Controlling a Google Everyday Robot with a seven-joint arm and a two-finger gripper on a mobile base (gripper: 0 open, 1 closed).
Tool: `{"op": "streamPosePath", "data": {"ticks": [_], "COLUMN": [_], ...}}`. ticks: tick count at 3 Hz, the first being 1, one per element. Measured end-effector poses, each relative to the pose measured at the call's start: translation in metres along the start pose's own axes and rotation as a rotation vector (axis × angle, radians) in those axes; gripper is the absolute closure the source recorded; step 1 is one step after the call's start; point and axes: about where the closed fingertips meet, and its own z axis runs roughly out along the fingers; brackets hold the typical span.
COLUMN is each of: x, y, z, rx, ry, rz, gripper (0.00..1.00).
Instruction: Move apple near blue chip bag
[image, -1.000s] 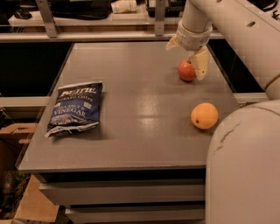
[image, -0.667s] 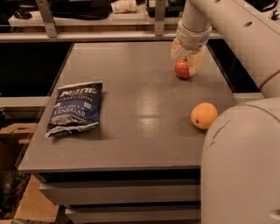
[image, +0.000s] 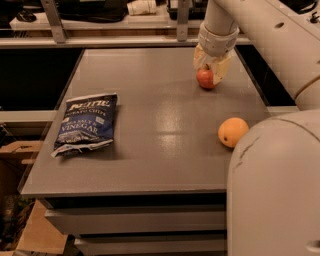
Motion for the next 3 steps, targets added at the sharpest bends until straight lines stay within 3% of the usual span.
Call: {"op": "streamPosePath", "data": {"ticks": [1, 3], "x": [-0.016, -0.044], "y": [0.002, 0.012], "z": [-0.015, -0.038], "rx": [0.017, 0.054], "ry": [0.002, -0.039], "rz": [-0.067, -0.145], "gripper": [1.00, 1.00]}}
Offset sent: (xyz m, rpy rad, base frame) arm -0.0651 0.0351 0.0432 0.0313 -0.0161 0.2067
